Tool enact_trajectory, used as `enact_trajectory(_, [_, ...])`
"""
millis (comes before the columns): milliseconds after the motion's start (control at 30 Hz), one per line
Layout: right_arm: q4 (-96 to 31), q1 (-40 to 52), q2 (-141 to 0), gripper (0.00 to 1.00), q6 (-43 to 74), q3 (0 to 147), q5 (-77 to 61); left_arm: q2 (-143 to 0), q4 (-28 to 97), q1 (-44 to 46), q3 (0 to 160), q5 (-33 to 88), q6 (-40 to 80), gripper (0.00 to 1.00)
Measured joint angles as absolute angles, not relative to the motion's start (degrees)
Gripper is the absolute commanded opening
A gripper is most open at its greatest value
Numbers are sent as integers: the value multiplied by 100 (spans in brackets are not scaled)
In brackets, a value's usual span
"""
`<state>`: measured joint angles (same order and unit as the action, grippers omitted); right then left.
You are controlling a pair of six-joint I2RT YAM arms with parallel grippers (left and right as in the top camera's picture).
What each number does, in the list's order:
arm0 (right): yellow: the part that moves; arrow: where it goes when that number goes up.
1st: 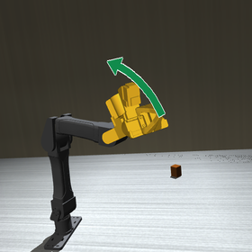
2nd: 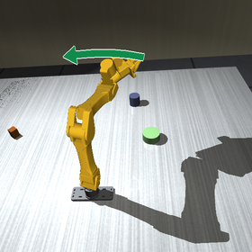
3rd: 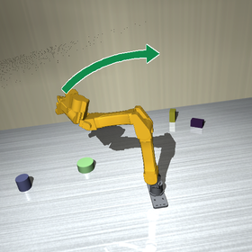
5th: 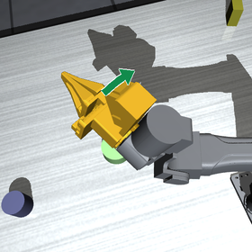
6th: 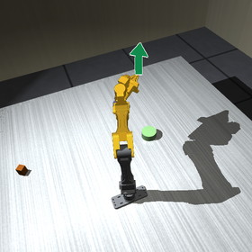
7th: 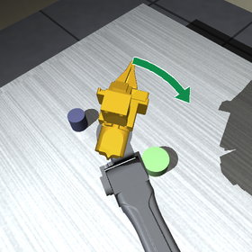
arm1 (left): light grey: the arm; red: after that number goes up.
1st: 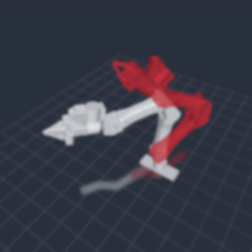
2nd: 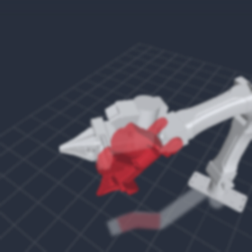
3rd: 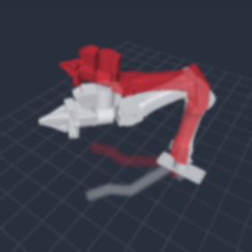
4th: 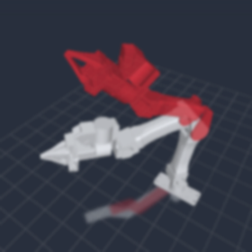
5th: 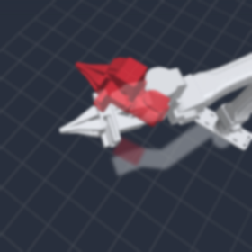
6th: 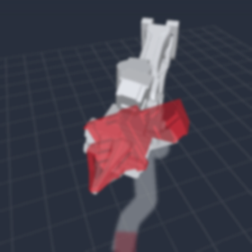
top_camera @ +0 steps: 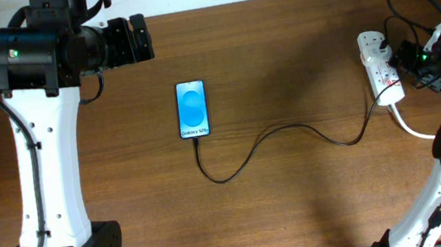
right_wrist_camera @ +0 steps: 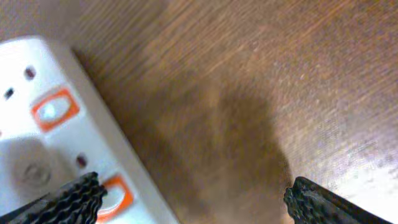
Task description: Plug charger to phone and switch on socket
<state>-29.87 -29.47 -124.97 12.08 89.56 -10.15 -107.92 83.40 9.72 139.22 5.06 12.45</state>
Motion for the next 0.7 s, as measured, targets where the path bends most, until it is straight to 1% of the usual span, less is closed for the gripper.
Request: enact_trajectory(700, [-3041, -2906, -12488, 98, 1470, 8901, -945, -10792, 8340, 972, 13924, 506, 1245, 99])
